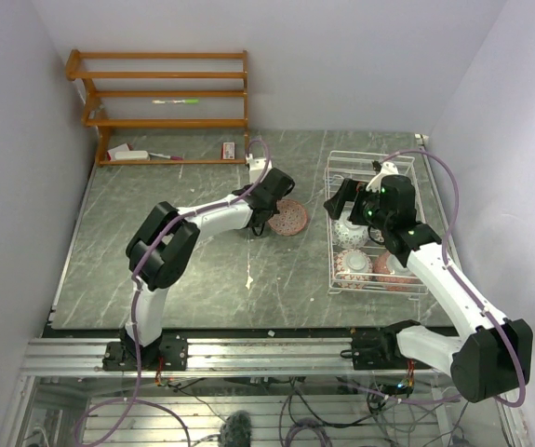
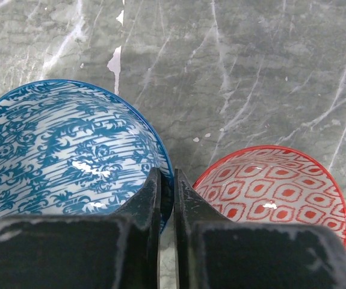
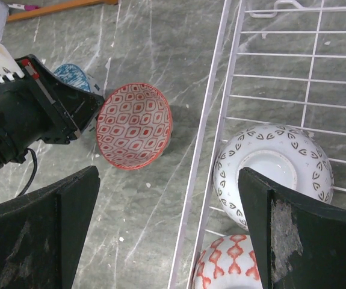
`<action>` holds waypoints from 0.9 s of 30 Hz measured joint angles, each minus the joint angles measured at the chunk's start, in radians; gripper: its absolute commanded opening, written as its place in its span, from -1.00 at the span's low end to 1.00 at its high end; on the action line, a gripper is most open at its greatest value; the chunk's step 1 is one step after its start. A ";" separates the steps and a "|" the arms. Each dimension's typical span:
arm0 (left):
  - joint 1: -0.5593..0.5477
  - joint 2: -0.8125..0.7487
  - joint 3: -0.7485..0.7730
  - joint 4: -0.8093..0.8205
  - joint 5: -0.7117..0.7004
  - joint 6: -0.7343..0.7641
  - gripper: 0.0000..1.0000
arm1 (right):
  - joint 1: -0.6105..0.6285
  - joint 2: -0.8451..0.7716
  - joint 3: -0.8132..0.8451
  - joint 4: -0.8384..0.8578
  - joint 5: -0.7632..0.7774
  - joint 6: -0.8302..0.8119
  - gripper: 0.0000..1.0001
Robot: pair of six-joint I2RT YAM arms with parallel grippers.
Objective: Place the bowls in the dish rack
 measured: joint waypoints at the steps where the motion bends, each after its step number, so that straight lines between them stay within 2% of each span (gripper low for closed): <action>1: -0.001 0.000 0.004 -0.002 0.000 0.000 -0.59 | 0.000 0.000 0.000 -0.002 0.000 0.000 0.99; 6: -0.006 0.013 0.011 -0.005 0.011 0.000 -0.31 | 0.000 0.000 0.000 -0.007 0.000 -0.003 0.99; 12: -0.011 0.034 0.028 -0.030 0.029 -0.002 -0.15 | 0.000 0.000 0.000 -0.008 -0.005 -0.007 0.99; 20: -0.012 0.049 0.089 -0.057 0.021 0.010 0.24 | 0.000 0.000 0.000 -0.008 -0.013 -0.013 0.99; 27: -0.013 -0.008 0.085 -0.091 -0.013 0.025 0.40 | 0.000 -0.010 0.000 -0.021 -0.028 -0.027 0.97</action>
